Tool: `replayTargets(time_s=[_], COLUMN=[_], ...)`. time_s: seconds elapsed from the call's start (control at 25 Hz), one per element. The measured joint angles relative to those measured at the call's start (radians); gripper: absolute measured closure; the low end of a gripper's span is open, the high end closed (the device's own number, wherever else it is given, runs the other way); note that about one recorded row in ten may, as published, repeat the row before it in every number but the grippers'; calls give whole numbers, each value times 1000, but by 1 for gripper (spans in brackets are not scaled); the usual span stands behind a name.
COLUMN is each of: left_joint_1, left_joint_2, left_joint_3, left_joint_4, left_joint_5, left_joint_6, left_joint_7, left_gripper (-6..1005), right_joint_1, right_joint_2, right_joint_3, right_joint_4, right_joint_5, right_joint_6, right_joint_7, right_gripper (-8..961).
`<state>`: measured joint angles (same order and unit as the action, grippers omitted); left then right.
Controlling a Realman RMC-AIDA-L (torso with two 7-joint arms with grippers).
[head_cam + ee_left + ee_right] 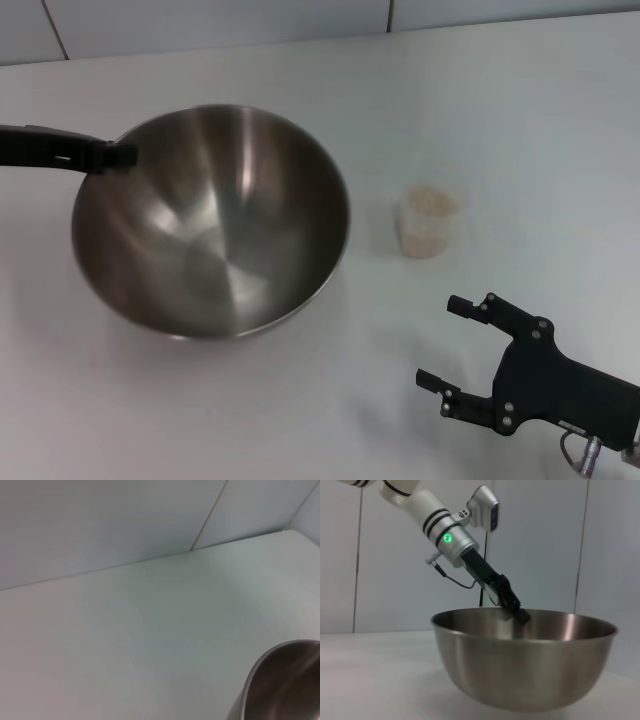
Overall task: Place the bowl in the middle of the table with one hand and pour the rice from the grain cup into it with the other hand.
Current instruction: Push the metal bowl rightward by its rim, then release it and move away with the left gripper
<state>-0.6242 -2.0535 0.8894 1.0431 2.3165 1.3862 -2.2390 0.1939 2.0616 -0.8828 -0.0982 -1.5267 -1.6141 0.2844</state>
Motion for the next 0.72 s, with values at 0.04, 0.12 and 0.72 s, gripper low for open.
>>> replayTargets(time_s=[0.04, 0.12, 0.72], left_joint_1=[0, -30, -186], left_joint_2=[0, 6, -8], left_joint_3=[0, -24, -40], left_joint_4=[0, -46, -286], left_joint_5=[0, 0, 71], left_joint_6=[0, 0, -227], left_joint_7=[0, 7, 56], left_gripper=[957, 959, 958], right_joint_1=[1, 1, 0], right_joint_2=[0, 0, 2], right_joint_3=[0, -1, -1], right_joint_4=[0, 0, -3], right_joint_5=[0, 0, 0], right_joint_6=[0, -1, -4], right_joint_7=[1, 0, 0], right_gripper=[127, 127, 127])
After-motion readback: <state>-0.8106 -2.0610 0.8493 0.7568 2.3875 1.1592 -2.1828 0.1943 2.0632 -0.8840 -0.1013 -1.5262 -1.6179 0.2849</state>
